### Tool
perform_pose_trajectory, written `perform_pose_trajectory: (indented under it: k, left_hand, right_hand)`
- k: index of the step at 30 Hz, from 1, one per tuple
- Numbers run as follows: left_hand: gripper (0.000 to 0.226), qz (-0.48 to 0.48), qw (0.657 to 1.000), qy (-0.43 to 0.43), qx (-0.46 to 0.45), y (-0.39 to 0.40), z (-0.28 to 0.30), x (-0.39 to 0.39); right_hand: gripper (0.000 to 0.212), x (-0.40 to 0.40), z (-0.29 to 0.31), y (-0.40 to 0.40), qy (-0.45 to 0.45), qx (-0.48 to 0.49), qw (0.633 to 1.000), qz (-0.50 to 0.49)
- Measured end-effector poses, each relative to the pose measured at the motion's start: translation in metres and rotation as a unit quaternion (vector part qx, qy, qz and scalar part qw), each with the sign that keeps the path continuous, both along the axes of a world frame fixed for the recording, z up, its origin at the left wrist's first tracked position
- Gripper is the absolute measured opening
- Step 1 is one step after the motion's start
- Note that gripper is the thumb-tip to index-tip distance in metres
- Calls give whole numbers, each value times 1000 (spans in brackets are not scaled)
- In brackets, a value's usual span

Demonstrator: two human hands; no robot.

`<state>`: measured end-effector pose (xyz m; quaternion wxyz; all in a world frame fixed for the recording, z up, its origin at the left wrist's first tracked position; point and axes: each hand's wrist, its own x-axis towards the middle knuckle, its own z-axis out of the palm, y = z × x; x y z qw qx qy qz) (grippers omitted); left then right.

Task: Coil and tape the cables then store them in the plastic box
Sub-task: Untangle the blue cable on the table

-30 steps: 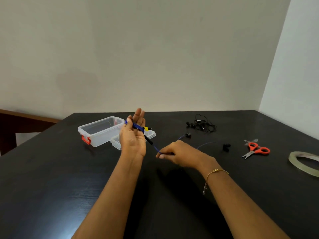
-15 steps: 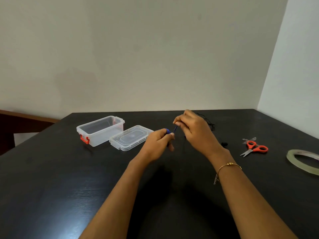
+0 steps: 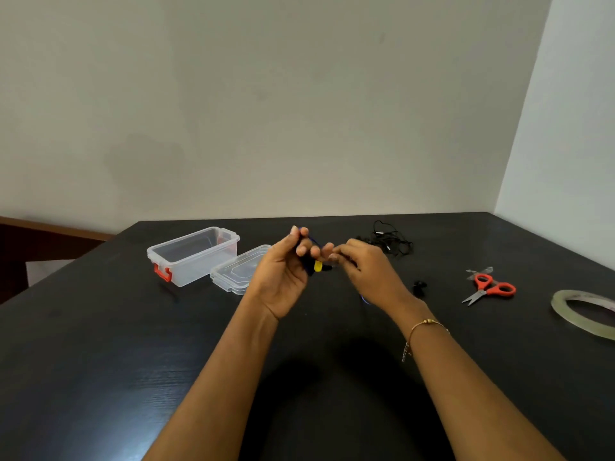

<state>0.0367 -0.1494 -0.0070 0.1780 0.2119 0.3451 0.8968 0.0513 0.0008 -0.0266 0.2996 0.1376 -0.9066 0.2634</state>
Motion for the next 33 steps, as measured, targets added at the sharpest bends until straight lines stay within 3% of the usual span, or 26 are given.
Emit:
perform_pose_trajectory:
  k: [4,7,10,13,16,21,28,33]
  left_hand:
    - [29,48,986,-62,149,-6,2,-11]
    - [25,106,981,-66,151,-11,-4,-21]
    - [21,168,983,-39,70,-10,-8,-26]
    - [19,244,968,15,-53,-7,-12,-27]
    - [16,303,909,150,-245,-5,-20,-25]
    - [18,250,833,276,-410,3,-22,-17]
    - [28,85,881,222,-409,2,-15,-5]
    - [27,-37,933,168,-316,0,-7,2]
  right_hand:
    - [27,0,-5,-5,-136,79,988,3]
    - [29,4,-4,-12,-231,91,968,29]
    - [30,10,3,-19,-250,129,958,52]
    - [30,15,12,-22,-205,166,963,47]
    - [26,16,18,-21,-111,169,979,28]
    - [20,15,19,-14,23,134,991,1]
    - [12,15,23,-1,94,91,991,-15]
    - [16,10,22,4,83,18,996,16]
